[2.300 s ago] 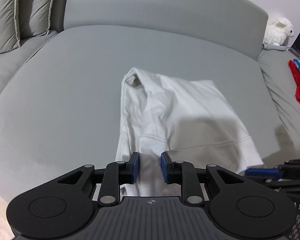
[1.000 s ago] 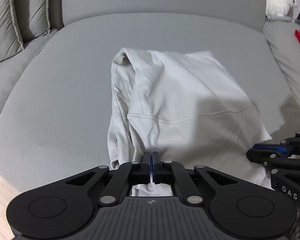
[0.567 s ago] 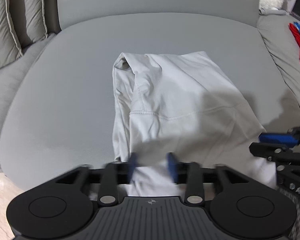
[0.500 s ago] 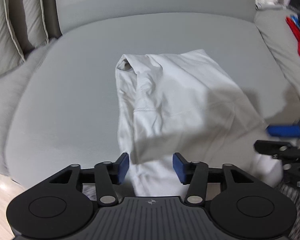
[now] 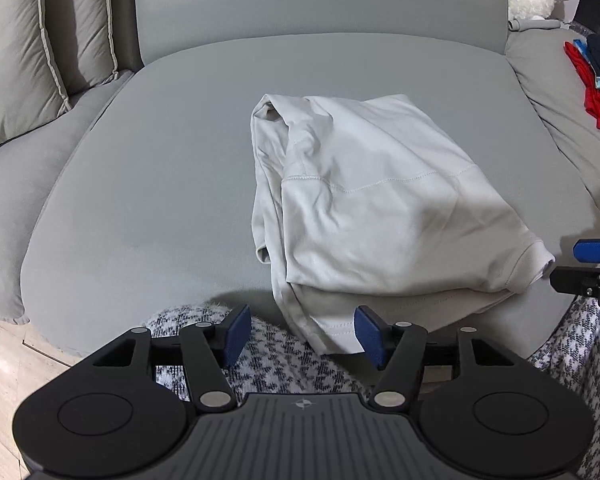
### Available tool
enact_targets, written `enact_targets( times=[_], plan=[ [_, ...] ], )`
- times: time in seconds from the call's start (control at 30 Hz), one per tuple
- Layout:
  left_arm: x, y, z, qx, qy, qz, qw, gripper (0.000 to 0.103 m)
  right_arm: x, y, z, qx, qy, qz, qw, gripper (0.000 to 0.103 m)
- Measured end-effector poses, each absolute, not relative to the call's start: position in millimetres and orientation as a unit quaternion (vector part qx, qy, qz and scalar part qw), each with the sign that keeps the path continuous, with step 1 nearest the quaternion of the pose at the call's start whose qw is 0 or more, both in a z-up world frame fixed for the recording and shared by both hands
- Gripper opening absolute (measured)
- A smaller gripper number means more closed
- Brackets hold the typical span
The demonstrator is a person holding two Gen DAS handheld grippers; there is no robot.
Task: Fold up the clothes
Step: 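Open the left gripper and pull both grippers back from the shirt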
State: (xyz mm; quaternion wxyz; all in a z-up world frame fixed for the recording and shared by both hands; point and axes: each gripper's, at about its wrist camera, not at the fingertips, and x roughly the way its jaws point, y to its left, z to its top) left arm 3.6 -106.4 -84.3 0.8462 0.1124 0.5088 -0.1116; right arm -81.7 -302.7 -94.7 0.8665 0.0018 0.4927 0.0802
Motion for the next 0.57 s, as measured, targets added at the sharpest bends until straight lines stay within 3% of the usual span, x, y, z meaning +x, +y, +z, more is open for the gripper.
enact_targets(
  times=[0.57],
  plan=[
    [3, -102, -83, 0.098, 0.508, -0.103, 0.850, 0.060, -81, -290, -96, -0.002, 0.487, 0.091, 0.869, 0.050]
  ],
)
